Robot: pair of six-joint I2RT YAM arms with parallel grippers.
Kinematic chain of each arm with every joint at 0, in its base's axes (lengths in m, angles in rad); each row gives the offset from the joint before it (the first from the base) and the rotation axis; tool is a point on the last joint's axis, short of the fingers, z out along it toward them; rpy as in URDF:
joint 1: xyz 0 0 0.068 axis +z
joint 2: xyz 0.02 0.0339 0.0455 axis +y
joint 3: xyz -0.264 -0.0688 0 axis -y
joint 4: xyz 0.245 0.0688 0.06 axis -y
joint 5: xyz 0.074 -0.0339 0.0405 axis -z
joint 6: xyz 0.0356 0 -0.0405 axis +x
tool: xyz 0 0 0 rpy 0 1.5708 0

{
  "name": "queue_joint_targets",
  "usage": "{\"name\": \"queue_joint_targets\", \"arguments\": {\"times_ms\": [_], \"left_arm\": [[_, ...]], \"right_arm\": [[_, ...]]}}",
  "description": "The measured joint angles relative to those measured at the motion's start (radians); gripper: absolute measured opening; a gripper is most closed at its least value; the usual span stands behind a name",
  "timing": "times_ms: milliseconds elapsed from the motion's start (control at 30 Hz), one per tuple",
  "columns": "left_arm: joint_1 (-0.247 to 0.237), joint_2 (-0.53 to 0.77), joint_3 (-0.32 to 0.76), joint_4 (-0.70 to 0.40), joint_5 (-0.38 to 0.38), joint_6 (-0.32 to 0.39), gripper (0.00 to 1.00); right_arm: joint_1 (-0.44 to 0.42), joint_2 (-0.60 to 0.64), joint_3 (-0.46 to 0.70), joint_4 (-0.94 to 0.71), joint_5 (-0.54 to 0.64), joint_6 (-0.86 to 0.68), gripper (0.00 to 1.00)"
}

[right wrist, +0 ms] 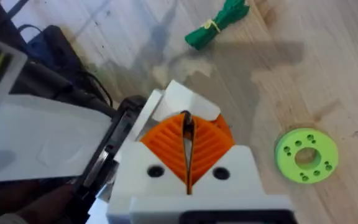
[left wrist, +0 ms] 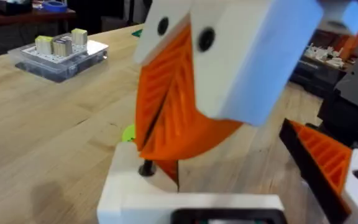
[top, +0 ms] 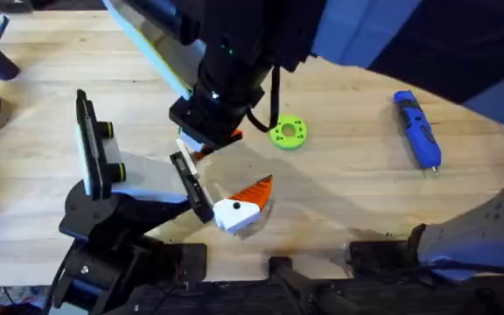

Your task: Pick up the gripper from the table and insert it into the empty holder that is missing its gripper. Then pick up a screw, insert it into the mounting hole, and use the screwdriver to tighten it. Finally, clean up the table by picking up the vegetable and placing it into the bucket.

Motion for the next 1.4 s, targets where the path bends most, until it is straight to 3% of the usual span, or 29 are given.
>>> {"name": "queue_joint_targets", "arguments": {"times_ms": [833, 867, 1067, 1233, 1400], "left_arm": [[0.0, 0.0, 0.0, 0.001, 0.003, 0.004, 0.992], [0.0, 0.0, 0.0, 0.001, 0.003, 0.004, 0.991], [0.0, 0.0, 0.0, 0.001, 0.0, 0.004, 0.991], [0.0, 0.0, 0.0, 0.001, 0.002, 0.005, 0.991], [0.0, 0.0, 0.0, 0.001, 0.002, 0.006, 0.991]], "right_arm": [[0.0, 0.016, 0.0, 0.037, 0.001, 0.001, 0.029], [0.0, 0.016, 0.0, 0.036, 0.001, 0.002, 0.124], [-0.013, 0.016, 0.016, 0.02, 0.043, -0.008, 0.939], [-0.022, 0.015, 0.041, 0.007, 0.035, -0.011, 0.996], [-0.102, -0.013, 0.078, -0.055, 0.025, -0.011, 0.996]]}}
